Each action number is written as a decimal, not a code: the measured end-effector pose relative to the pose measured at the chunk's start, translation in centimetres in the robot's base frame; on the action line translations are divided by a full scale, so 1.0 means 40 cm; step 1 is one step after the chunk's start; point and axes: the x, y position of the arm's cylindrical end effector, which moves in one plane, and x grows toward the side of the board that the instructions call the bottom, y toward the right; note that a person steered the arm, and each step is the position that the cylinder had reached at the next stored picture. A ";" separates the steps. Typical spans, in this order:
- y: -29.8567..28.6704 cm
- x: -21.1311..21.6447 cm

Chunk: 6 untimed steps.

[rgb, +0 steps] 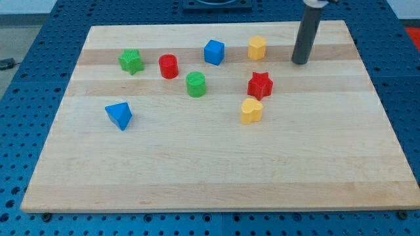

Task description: Move the red star towards the bottom of the green circle

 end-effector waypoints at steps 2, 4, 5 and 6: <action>-0.078 0.116; -0.182 0.171; -0.254 0.171; -0.324 0.183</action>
